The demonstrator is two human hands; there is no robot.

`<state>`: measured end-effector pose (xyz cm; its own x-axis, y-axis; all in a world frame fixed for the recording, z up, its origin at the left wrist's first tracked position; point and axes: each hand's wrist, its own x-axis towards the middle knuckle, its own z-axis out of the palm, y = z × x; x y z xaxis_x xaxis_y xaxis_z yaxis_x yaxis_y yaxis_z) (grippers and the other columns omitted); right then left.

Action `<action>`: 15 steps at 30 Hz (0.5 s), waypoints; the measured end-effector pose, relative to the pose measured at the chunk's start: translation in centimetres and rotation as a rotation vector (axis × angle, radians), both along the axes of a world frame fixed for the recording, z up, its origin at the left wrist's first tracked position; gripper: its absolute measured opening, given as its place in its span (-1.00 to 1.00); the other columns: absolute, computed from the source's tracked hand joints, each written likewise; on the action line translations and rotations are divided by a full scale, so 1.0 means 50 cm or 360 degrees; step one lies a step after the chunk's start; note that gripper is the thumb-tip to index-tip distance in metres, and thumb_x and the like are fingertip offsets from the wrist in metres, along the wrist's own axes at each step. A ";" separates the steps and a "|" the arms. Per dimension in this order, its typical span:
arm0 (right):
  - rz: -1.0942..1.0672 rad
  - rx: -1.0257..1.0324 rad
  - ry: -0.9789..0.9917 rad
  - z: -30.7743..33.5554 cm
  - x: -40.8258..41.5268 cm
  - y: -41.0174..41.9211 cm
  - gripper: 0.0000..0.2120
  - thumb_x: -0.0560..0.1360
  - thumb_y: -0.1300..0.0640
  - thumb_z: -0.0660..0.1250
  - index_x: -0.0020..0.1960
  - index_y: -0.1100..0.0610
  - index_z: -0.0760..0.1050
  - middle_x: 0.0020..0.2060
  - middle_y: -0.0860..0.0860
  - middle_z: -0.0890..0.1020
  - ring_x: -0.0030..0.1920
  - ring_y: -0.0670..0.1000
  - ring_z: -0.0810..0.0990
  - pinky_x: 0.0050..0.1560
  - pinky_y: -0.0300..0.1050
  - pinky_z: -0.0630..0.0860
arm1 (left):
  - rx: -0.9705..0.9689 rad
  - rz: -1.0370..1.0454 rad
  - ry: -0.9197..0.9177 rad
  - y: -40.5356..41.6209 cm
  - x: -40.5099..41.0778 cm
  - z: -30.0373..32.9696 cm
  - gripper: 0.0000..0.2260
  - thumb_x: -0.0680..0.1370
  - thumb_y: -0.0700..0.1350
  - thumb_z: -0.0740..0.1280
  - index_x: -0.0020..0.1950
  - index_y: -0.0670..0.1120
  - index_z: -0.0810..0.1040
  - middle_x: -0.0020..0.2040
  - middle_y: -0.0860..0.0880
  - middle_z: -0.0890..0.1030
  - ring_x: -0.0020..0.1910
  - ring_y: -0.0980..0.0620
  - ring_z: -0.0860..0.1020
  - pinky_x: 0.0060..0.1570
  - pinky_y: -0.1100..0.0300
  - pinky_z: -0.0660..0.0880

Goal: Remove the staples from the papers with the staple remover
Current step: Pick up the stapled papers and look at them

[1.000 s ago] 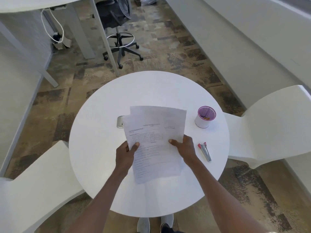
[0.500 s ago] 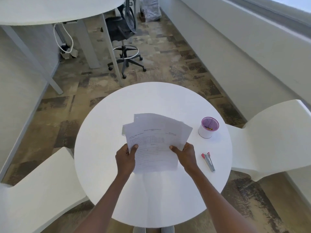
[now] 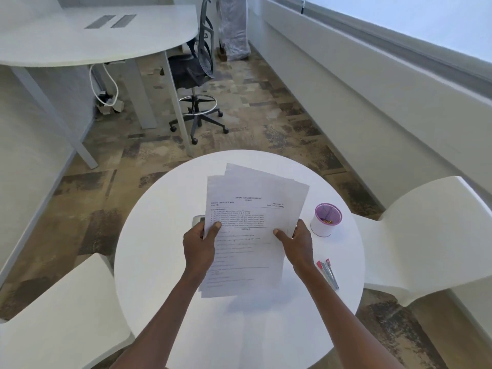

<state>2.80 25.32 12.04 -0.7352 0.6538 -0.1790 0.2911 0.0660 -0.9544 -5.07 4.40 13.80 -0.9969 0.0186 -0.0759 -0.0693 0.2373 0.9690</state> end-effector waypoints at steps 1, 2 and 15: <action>-0.0032 0.0040 -0.0045 0.010 -0.004 0.000 -0.47 0.43 0.20 0.50 0.35 0.16 0.41 0.17 0.10 0.65 0.12 0.10 0.62 0.11 -0.01 0.57 | -0.0008 0.0004 0.0033 0.005 -0.004 0.010 -0.79 0.56 -0.01 0.42 -0.19 -0.12 0.62 -0.17 -0.20 0.68 -0.22 -0.22 0.63 -0.20 -0.10 0.58; -0.0057 0.0082 -0.0110 0.016 -0.006 -0.003 -0.33 0.42 0.14 0.52 0.44 0.19 0.32 0.26 0.14 0.58 0.21 0.12 0.56 0.22 0.02 0.52 | -0.0030 0.0004 0.0069 0.010 -0.008 0.017 -0.78 0.55 -0.01 0.42 -0.22 -0.11 0.60 -0.18 -0.19 0.67 -0.24 -0.19 0.61 -0.24 -0.05 0.56; 0.0183 -0.0737 -0.0106 0.156 -0.024 -0.118 -0.51 0.31 -0.33 0.48 -0.07 0.09 0.63 -0.20 0.01 0.74 -0.12 0.03 0.70 0.00 -0.02 0.62 | -0.0615 -0.0369 0.1070 0.040 0.019 0.045 -0.81 0.53 -0.28 0.42 0.07 -0.07 0.73 -0.01 0.03 0.74 -0.02 0.08 0.65 0.02 0.19 0.53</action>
<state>1.59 19.43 19.84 -0.7751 0.4095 -0.4812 0.3680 -0.3266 -0.8706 -4.11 6.41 16.06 -0.8056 0.3255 0.4950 0.5909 0.5005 0.6327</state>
